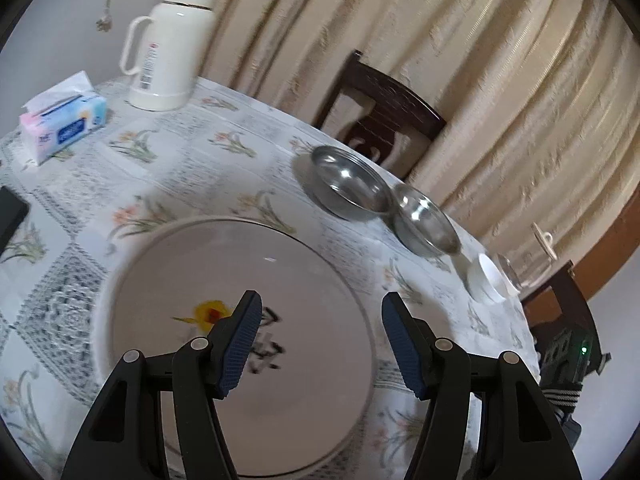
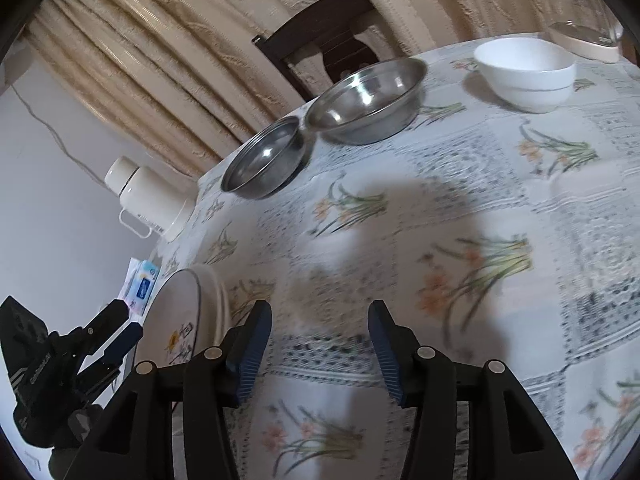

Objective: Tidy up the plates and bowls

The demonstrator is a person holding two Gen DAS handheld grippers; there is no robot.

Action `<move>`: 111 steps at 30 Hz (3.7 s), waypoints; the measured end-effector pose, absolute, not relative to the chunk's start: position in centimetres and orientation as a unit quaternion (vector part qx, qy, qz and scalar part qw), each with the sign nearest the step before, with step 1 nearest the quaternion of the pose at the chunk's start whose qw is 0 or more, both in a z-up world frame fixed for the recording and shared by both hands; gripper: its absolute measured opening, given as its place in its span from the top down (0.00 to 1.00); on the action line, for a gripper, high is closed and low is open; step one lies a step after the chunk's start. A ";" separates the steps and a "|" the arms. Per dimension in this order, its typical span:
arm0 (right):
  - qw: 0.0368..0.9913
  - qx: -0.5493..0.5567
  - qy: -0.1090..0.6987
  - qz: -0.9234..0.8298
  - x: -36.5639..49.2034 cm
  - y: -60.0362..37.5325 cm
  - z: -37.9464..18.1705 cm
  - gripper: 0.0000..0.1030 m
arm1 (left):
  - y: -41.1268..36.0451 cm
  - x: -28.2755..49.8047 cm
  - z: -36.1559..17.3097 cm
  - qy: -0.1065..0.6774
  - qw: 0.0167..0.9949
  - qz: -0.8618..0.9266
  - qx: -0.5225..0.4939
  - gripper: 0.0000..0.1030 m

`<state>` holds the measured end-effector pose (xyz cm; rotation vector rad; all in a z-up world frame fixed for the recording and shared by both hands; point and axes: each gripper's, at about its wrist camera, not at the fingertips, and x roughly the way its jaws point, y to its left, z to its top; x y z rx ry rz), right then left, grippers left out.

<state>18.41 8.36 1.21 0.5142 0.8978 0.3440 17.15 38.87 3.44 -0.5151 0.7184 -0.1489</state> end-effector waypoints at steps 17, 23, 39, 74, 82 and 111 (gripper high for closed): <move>0.862 0.271 0.418 0.092 20.1 0.0 -0.4 0.44 | 29.3 23.4 3.7 0.393 0.881 -0.125 -0.232 0.38; 0.861 0.293 0.405 0.098 19.9 -1.5 -1.1 0.43 | 26.2 26.6 2.5 0.418 0.870 -0.123 -0.230 0.38; 0.865 0.303 0.384 0.113 18.6 -2.4 -0.2 0.41 | 22.5 34.9 1.1 0.425 0.867 -0.089 -0.245 0.38; 0.869 0.299 0.380 0.108 18.8 -2.0 -0.1 0.41 | 20.8 37.4 -1.1 0.444 0.869 -0.058 -0.212 0.85; 0.874 0.303 0.366 0.096 18.6 -2.6 0.2 0.41 | 21.0 33.3 -1.5 0.465 0.853 -0.085 -0.222 0.85; 0.862 0.293 0.395 0.120 20.8 -3.0 -1.5 0.71 | 21.0 25.5 -1.1 0.499 0.836 -0.160 -0.162 0.85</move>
